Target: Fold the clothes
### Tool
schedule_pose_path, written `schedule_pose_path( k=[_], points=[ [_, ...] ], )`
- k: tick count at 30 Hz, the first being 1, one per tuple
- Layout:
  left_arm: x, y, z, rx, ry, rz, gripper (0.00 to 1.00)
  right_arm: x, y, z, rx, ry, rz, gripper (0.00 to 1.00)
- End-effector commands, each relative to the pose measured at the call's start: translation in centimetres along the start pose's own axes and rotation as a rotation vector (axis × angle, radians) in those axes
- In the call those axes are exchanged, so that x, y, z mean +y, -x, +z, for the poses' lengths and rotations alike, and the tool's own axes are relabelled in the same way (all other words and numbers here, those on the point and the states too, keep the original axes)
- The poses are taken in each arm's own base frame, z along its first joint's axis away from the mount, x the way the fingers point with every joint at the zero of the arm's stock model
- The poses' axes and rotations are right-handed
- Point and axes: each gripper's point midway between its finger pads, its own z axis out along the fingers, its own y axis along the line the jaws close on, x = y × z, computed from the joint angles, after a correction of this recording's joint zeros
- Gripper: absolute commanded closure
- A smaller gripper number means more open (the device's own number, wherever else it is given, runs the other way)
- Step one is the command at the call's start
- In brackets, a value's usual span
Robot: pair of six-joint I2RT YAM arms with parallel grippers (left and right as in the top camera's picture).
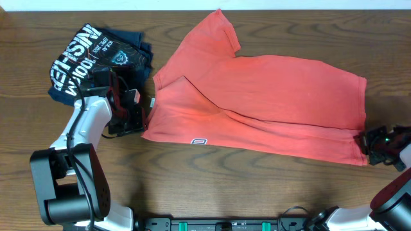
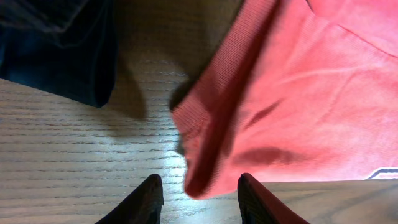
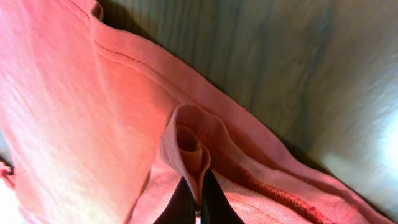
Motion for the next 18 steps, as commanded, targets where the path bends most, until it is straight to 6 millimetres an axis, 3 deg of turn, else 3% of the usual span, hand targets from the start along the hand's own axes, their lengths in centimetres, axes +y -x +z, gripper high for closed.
schedule_pose_path(
  k=[1, 7, 12, 14, 16, 18],
  points=[
    [0.0, 1.1, -1.1, -0.042, 0.006, 0.010, 0.59, 2.1, 0.7, -1.0, -0.010, 0.111, -0.060, 0.99],
    [0.0, 1.1, -1.1, -0.042, 0.006, 0.010, 0.59, 4.9, 0.4, -1.3, 0.011, 0.252, -0.129, 0.98],
    [0.0, 1.1, -1.1, -0.042, 0.006, 0.010, 0.59, 4.2, 0.5, -1.2, 0.003, 0.215, -0.119, 0.88],
    [0.0, 1.1, -1.1, -0.042, 0.006, 0.010, 0.59, 3.4, 0.4, -1.0, 0.004, 0.172, -0.103, 0.90],
    [0.0, 1.1, -1.1, -0.042, 0.006, 0.010, 0.59, 2.7, 0.5, -0.9, -0.004, 0.135, -0.095, 0.99],
    [0.0, 1.1, -1.1, -0.042, 0.006, 0.010, 0.59, 2.4, 0.6, -0.8, -0.010, 0.117, -0.093, 0.99]
  ],
)
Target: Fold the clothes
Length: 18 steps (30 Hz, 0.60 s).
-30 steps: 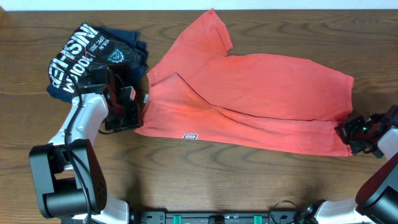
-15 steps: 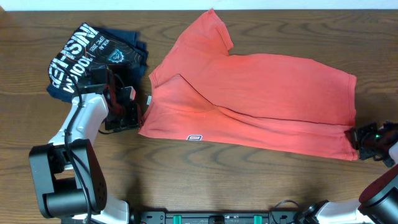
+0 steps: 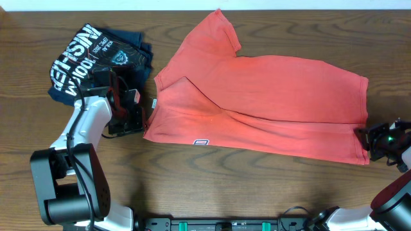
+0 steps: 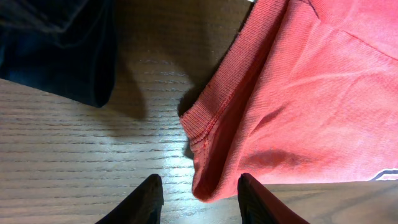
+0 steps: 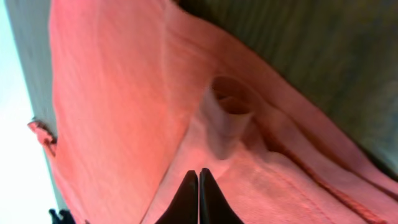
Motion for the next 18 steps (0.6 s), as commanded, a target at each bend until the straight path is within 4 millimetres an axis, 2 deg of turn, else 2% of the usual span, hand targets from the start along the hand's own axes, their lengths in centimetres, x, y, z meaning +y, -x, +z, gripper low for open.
schedule_pose_path(
  k=[1, 6, 9, 10, 18],
  points=[
    [0.0, 1.1, -1.1, -0.042, 0.006, 0.011, 0.59, 0.0, 0.7, -0.5, -0.035, -0.029, -0.027, 0.99],
    [0.0, 1.1, -1.1, -0.042, 0.006, 0.011, 0.59, -0.2, 0.8, -0.5, -0.039, -0.043, -0.017, 0.97],
    [0.0, 1.1, -1.1, -0.041, 0.006, 0.010, 0.59, -1.9, 0.8, -0.6, -0.054, -0.131, 0.000, 0.71],
    [0.0, 1.1, -1.1, -0.042, 0.006, 0.011, 0.59, -2.1, 1.0, -0.7, -0.062, -0.143, -0.001, 0.68],
    [0.0, 1.2, -1.1, -0.045, 0.006, 0.011, 0.58, -0.7, 1.9, 0.1, -0.113, -0.108, -0.036, 0.70]
  ],
)
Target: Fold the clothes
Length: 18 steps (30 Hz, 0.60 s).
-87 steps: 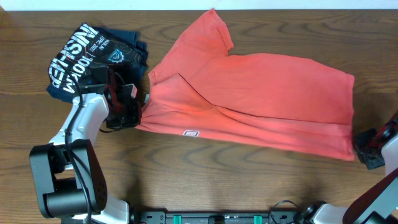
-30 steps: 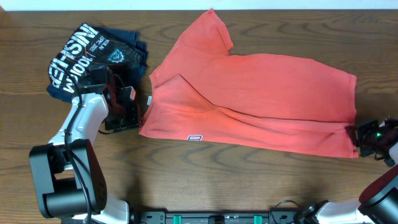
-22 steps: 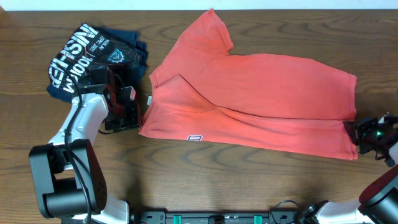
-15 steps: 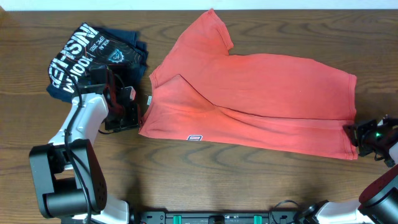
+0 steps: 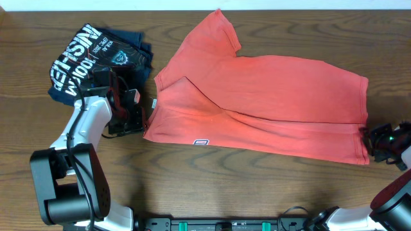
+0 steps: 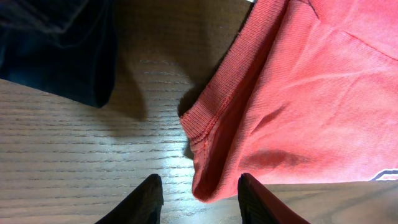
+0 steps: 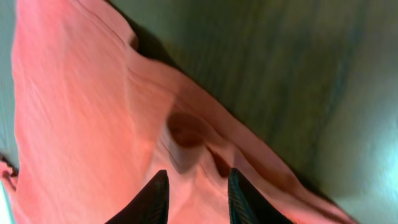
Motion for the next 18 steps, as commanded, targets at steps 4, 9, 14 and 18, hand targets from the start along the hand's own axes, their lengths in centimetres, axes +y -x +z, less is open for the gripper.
schedule_pose_path(
  k=[4, 9, 14, 18],
  points=[
    [0.0, 1.1, -1.1, -0.044, 0.006, 0.011, 0.58, 0.9, -0.2, 0.5, -0.032, -0.038, -0.003, 0.73],
    [0.0, 1.1, -1.1, -0.044, 0.006, 0.011, 0.58, 0.6, -0.2, 0.9, -0.056, -0.101, -0.031, 0.73],
    [0.0, 1.1, -1.1, -0.044, 0.006, 0.011, 0.58, 1.4, -0.1, 0.9, -0.060, -0.063, -0.010, 0.99],
    [0.0, 1.1, -1.1, -0.044, 0.006, 0.011, 0.58, 4.2, 0.3, 0.8, -0.047, 0.089, -0.038, 0.99]
  ],
)
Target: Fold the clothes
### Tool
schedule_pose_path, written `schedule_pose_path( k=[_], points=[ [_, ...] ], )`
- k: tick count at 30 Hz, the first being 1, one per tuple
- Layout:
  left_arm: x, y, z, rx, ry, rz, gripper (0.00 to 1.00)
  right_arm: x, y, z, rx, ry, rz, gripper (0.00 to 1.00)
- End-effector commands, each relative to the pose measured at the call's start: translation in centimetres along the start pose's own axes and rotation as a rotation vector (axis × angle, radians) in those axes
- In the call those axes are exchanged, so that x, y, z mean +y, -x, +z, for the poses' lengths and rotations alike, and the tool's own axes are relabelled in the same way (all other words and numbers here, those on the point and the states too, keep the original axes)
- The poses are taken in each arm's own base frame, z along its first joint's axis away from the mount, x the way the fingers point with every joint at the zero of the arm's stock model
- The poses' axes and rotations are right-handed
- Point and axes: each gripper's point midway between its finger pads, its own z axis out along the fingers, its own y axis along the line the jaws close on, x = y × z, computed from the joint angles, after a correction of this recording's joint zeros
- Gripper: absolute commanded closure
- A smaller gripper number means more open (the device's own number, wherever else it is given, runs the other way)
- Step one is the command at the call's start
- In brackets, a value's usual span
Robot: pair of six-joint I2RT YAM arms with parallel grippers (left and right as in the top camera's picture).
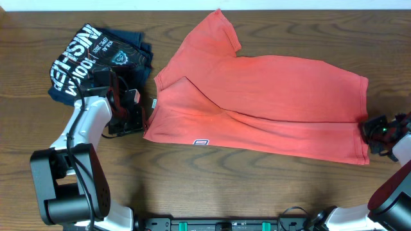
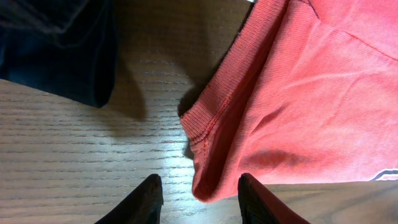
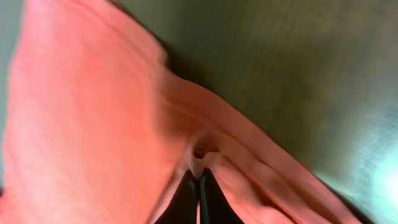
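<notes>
The red T-shirt (image 1: 270, 96) lies spread across the table with its left side folded over itself. My left gripper (image 1: 136, 115) stands open at the shirt's lower left corner. In the left wrist view that ribbed corner (image 2: 208, 168) reaches down between the fingers of the gripper (image 2: 200, 179). My right gripper (image 1: 371, 131) is at the shirt's right edge. In the right wrist view this gripper (image 3: 199, 173) is shut on a small pinch of the red fabric (image 3: 93, 93).
A dark blue printed garment (image 1: 96, 54) lies folded at the far left, just behind the left gripper; its edge (image 2: 56, 43) shows in the left wrist view. The wooden table (image 1: 257, 192) runs bare along the front.
My right gripper was open over the shirt's right edge; it is now shut on a pinch of fabric, slightly farther back along that edge. The left gripper and the shirt's left corner have not changed.
My right gripper was shut on a fold at the shirt's lower right corner. Then its fingers were together with the fold lying loose ahead of them, then open, and now they pinch the edge again. The left gripper stayed open around the lower left corner throughout.
</notes>
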Motion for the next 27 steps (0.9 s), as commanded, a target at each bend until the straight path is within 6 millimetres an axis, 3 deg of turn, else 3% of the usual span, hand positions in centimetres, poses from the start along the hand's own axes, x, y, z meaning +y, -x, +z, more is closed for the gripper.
schedule_pose_path(
  k=[1, 10, 12, 17, 22, 27],
  points=[
    [0.0, 1.1, -1.1, -0.044, 0.006, 0.011, 0.58, 2.5, -0.1, -0.6, 0.020, 0.135, -0.004, 0.99],
    [0.0, 1.1, -1.1, -0.044, 0.006, 0.011, 0.58, 2.3, 1.5, -0.6, -0.052, 0.111, 0.018, 0.98],
    [0.0, 1.1, -1.1, -0.044, 0.006, 0.011, 0.58, 1.9, 1.8, -0.5, -0.066, 0.088, 0.019, 0.85],
    [-0.4, 1.2, -1.1, -0.045, -0.017, 0.012, 0.57, 2.1, 1.9, -0.7, -0.059, 0.115, 0.026, 0.86],
    [-1.1, 0.9, -1.2, -0.036, -0.057, 0.011, 0.57, 4.8, -0.8, -1.2, 0.075, 0.276, -0.046, 0.85],
    [-3.2, 0.7, -1.9, -0.043, -0.155, 0.038, 0.53, 4.1, -5.9, -0.6, 0.243, 0.202, -0.101, 0.84]
  ],
)
